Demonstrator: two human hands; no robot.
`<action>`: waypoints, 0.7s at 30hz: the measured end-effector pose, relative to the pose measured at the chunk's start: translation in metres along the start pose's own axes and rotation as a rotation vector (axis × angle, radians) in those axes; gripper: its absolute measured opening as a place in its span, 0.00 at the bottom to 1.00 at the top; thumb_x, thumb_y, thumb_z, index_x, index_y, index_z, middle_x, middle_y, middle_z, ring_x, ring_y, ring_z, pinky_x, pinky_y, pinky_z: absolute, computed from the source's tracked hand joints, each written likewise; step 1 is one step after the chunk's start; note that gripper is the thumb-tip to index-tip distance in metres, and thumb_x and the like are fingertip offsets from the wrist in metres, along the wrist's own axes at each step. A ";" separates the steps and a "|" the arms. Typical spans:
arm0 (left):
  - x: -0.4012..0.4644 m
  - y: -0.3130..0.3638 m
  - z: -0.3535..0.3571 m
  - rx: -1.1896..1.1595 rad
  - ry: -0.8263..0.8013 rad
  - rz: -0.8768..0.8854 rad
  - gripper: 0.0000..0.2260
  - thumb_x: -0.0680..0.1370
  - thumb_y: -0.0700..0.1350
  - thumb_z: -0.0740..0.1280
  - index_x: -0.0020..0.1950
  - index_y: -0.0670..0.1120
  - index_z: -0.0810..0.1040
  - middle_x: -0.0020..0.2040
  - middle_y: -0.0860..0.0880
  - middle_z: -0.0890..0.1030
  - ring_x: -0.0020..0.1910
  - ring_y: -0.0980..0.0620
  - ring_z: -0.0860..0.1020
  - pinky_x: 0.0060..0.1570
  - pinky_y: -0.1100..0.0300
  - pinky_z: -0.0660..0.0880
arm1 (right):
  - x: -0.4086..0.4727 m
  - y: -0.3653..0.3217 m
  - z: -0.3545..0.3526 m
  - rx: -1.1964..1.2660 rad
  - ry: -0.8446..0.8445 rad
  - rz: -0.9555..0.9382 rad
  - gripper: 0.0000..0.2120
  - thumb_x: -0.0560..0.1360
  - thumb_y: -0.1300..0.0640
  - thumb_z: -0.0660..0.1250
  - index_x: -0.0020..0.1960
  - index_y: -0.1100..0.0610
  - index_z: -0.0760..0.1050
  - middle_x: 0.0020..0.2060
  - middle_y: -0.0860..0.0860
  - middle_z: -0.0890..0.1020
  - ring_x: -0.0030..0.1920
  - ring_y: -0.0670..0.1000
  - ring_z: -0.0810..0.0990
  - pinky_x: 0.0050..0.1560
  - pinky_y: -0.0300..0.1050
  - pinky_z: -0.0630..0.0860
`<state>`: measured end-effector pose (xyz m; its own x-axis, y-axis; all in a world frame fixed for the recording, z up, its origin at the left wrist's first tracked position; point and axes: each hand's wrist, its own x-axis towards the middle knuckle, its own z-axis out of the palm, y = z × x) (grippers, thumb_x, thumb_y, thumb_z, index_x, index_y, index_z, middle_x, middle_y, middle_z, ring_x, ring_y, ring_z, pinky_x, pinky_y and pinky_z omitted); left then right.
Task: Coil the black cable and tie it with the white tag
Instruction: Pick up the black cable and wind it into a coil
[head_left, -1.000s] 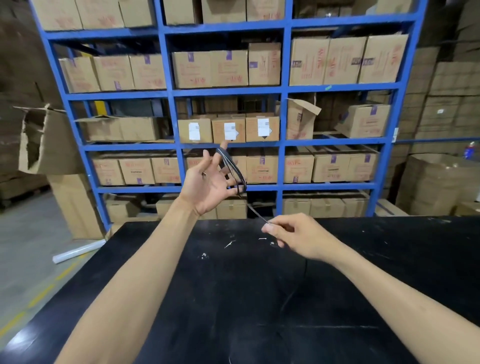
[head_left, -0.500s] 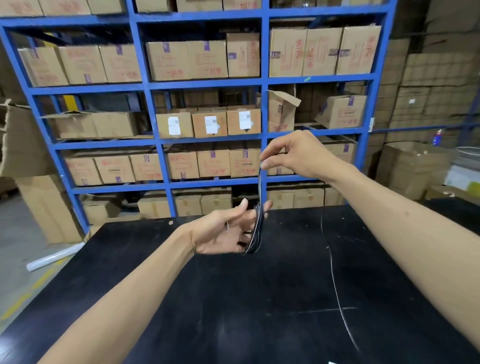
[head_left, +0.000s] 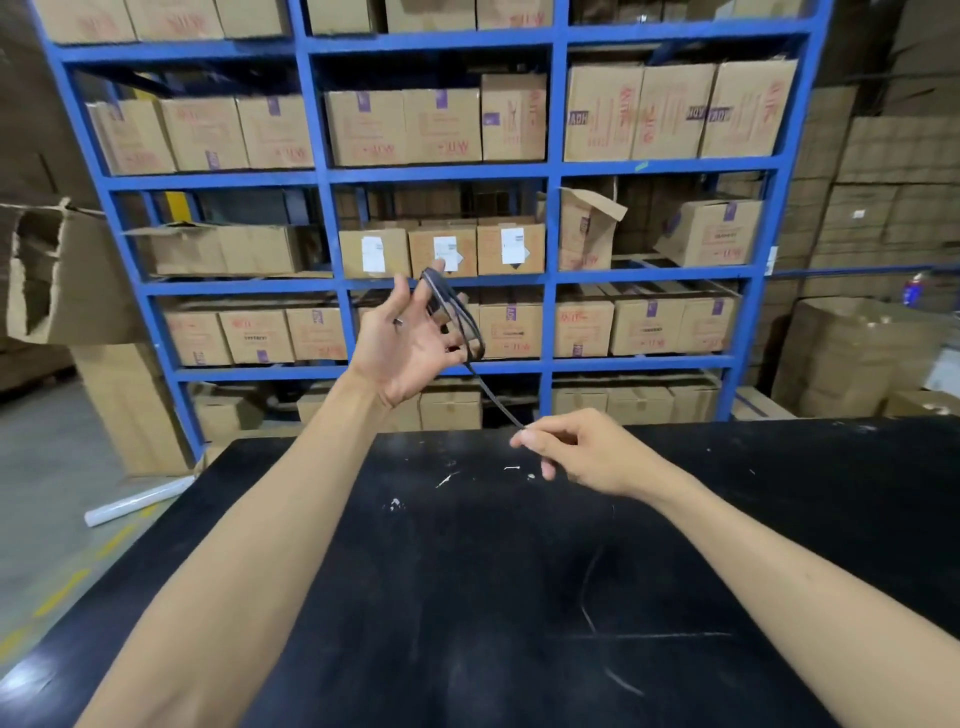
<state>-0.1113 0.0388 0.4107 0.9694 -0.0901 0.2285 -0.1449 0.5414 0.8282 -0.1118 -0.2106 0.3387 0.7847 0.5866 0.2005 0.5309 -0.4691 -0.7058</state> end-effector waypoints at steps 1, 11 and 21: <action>0.001 0.000 -0.009 0.048 0.023 -0.008 0.23 0.83 0.62 0.51 0.74 0.57 0.70 0.76 0.40 0.65 0.69 0.38 0.70 0.65 0.36 0.68 | -0.004 -0.002 -0.006 -0.025 -0.003 -0.001 0.12 0.82 0.46 0.64 0.58 0.47 0.84 0.33 0.48 0.83 0.26 0.37 0.75 0.33 0.31 0.68; -0.007 -0.057 -0.073 0.437 -0.028 -0.393 0.21 0.81 0.65 0.55 0.71 0.62 0.73 0.66 0.49 0.70 0.63 0.48 0.71 0.69 0.47 0.63 | 0.010 -0.055 -0.086 -0.273 -0.013 -0.013 0.05 0.76 0.56 0.73 0.50 0.49 0.86 0.40 0.41 0.85 0.40 0.37 0.82 0.40 0.33 0.74; -0.049 -0.082 -0.004 0.229 -0.459 -0.670 0.25 0.80 0.64 0.54 0.77 0.61 0.63 0.81 0.50 0.57 0.73 0.41 0.58 0.68 0.47 0.64 | 0.053 -0.038 -0.076 -0.141 0.355 -0.116 0.07 0.77 0.55 0.74 0.54 0.51 0.86 0.45 0.41 0.84 0.48 0.37 0.79 0.50 0.35 0.74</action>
<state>-0.1464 0.0021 0.3300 0.6949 -0.6897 -0.2036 0.3473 0.0740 0.9348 -0.0659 -0.2118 0.4281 0.7653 0.3879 0.5136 0.6422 -0.5133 -0.5693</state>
